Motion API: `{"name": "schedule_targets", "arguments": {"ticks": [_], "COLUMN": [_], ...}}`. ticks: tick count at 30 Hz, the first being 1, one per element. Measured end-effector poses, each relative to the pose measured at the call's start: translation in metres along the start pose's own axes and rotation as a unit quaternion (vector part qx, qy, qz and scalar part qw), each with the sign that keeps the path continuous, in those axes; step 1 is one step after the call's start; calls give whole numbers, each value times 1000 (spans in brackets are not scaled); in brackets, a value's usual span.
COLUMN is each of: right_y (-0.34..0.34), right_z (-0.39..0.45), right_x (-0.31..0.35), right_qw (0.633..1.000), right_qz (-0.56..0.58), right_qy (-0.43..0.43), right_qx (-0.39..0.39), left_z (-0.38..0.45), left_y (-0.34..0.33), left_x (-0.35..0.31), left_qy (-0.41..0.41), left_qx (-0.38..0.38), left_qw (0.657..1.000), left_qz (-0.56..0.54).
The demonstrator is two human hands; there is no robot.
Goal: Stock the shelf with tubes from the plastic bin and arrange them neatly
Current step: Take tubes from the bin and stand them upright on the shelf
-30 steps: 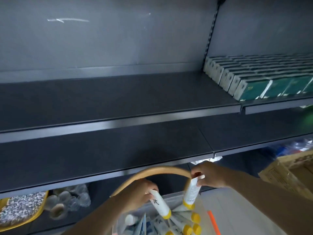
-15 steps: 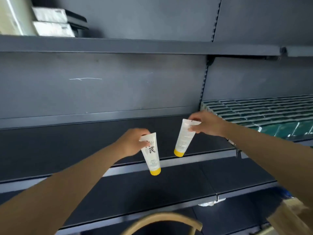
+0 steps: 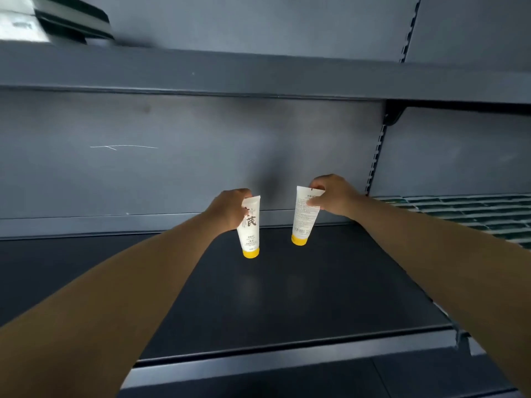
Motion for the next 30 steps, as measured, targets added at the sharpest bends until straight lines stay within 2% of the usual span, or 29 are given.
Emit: {"name": "schedule_targets", "arguments": {"ticks": [18, 30], "right_y": [-74, -86], "right_z": [67, 85], "right_x": [-5, -3], "right_qw": [999, 999], "right_qz": [20, 15], "right_qy": [1, -13], "right_qx": [32, 36], "left_z": [79, 96], "left_y": [-27, -36], "left_x": [50, 56], "left_qy": [50, 45], "left_qx": [5, 4], "left_qw": [997, 994], "left_qz": [66, 98]}}
Point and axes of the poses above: each hand's wrist, its own z-axis towards the middle knuckle, its own y-axis out of the back of the hand, x = y × z, the point moved 5 cm from there along z, towards the middle knuckle, and after that the axes turned 6 degrees about z, right-handed, at the moved point
